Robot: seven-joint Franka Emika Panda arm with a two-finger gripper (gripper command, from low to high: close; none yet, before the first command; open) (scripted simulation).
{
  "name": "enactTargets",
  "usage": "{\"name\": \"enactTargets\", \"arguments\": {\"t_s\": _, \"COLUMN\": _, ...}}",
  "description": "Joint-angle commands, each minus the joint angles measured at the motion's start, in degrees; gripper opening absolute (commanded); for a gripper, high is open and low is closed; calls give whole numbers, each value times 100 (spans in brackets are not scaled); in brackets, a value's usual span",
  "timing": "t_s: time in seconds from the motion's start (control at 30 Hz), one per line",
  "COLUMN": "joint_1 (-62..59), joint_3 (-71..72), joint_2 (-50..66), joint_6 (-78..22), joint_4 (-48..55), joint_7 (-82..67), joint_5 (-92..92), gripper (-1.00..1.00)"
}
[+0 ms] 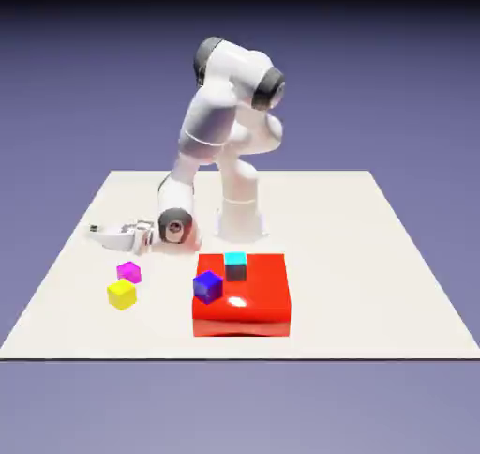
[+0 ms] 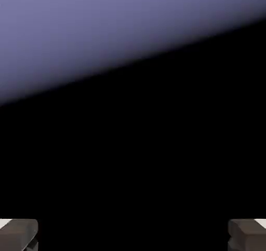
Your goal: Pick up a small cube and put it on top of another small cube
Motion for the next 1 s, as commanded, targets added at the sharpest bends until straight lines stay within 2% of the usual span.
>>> {"name": "enactTargets", "arguments": {"t_s": 0.0, "joint_1": 191, "joint_3": -52, "joint_2": 121, "joint_6": 81, "joint_4": -82, "joint_7": 112, "joint_5": -249, "gripper": 0}}
{"name": "enactTargets", "arguments": {"t_s": 0.43, "joint_1": 2364, "joint_3": -1010, "joint_2": 1291, "joint_6": 1216, "joint_4": -1293, "joint_7": 1789, "joint_5": -3489, "gripper": 0}}
{"name": "enactTargets", "arguments": {"t_s": 0.47, "joint_1": 2415, "joint_3": -1120, "joint_2": 1379, "joint_6": 1243, "joint_4": -1402, "joint_7": 1821, "joint_5": -3683, "gripper": 0}}
{"name": "enactTargets", "arguments": {"t_s": 0.63, "joint_1": 1448, "joint_3": -519, "joint_2": 2128, "joint_6": 1198, "joint_4": -374, "joint_7": 1921, "joint_5": -3640, "gripper": 0}}
{"name": "enactTargets", "arguments": {"t_s": 0.67, "joint_1": 1448, "joint_3": -519, "joint_2": 2128, "joint_6": 1198, "joint_4": -374, "joint_7": 1921, "joint_5": -3640, "gripper": -100}}
{"name": "enactTargets", "arguments": {"t_s": 0.87, "joint_1": 2424, "joint_3": -1126, "joint_2": 1372, "joint_6": 1243, "joint_4": -1411, "joint_7": 1820, "joint_5": -3684, "gripper": -100}}
{"name": "enactTargets", "arguments": {"t_s": 0.97, "joint_1": 2079, "joint_3": -1156, "joint_2": 1150, "joint_6": 1397, "joint_4": -1433, "joint_7": 1344, "joint_5": -2979, "gripper": -100}}
